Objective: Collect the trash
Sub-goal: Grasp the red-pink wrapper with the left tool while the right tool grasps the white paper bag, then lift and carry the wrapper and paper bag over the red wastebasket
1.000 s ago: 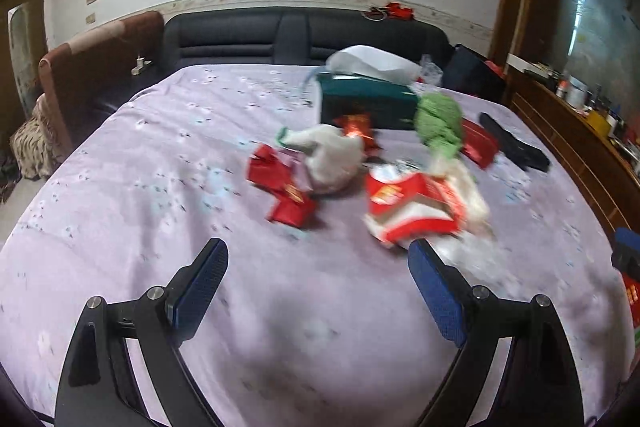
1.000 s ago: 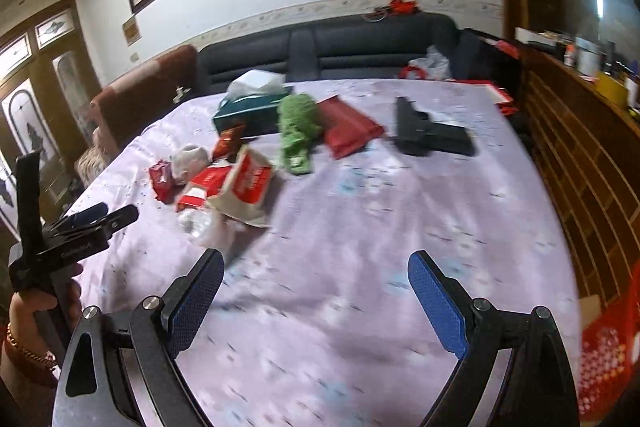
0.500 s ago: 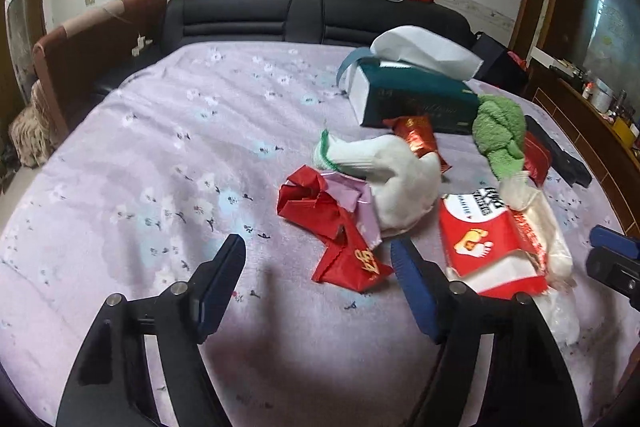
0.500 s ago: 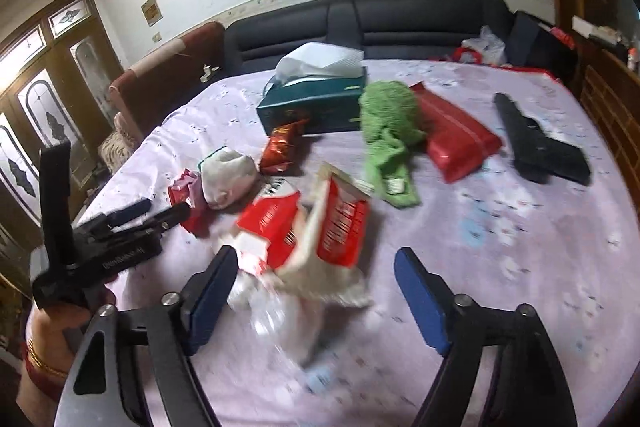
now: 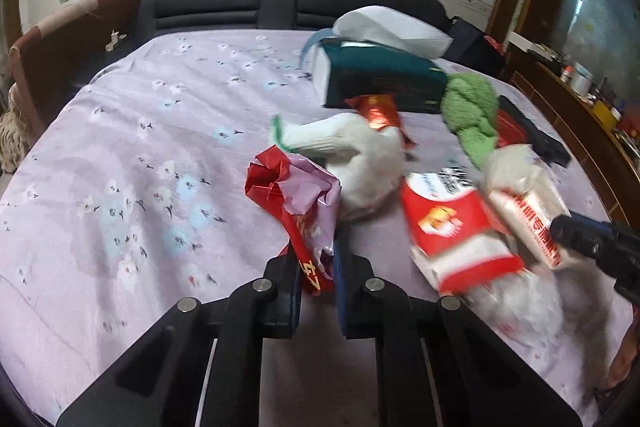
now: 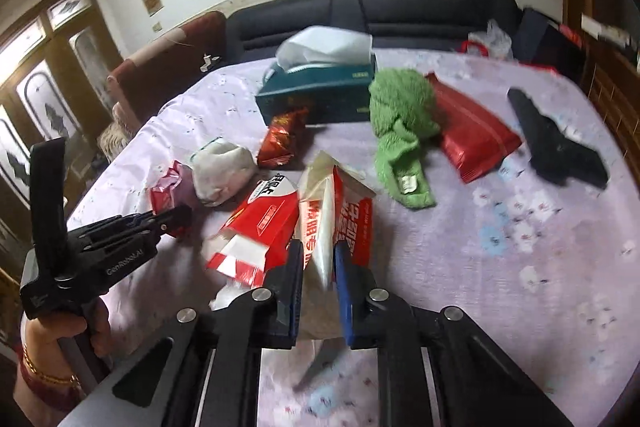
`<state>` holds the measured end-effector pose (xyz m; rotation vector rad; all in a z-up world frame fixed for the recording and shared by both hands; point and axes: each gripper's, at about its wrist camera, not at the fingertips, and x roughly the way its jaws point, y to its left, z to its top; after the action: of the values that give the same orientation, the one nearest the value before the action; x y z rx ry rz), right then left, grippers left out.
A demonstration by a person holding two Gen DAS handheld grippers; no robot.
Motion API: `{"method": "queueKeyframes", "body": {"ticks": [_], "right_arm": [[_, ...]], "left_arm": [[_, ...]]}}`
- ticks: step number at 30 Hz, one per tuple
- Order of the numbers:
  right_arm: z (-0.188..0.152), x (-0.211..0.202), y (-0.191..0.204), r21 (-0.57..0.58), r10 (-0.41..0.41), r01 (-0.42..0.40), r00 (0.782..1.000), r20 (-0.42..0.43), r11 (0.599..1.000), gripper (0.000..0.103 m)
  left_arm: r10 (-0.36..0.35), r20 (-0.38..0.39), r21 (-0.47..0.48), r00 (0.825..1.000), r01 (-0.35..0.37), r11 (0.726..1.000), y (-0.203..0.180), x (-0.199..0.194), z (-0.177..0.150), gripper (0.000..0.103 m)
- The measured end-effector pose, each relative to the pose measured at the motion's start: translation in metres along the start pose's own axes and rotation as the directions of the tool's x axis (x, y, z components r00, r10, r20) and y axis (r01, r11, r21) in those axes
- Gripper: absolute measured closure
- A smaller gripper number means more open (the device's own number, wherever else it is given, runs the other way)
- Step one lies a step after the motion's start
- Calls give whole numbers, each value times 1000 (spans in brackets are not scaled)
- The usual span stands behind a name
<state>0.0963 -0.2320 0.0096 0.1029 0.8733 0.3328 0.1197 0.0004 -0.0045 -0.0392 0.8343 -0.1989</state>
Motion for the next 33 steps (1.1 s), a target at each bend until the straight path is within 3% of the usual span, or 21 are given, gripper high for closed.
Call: {"method": "queueKeyframes", "body": {"ticks": [8,12,21,33], "right_arm": [[-20,-54,-20,9,-10,10,999,44,1000,89],[-34,-78,-31,26,-18,16,998,62,1000,89],[-68,-128,-56,76,-45,37,993,105,996,89],[-106,-189,-85,126,-127,104,974,189,987,89]], "left_arm": [[-84,60,15,995,83,996,-33,-58,-19,91],[-106,48,43,993,104,994,-61,-76,-40,91],[-116,41,102,992,111,988,-118,-95,-68,91],[-146,52,132,988,138,982,-169,-110,-80,91]]}}
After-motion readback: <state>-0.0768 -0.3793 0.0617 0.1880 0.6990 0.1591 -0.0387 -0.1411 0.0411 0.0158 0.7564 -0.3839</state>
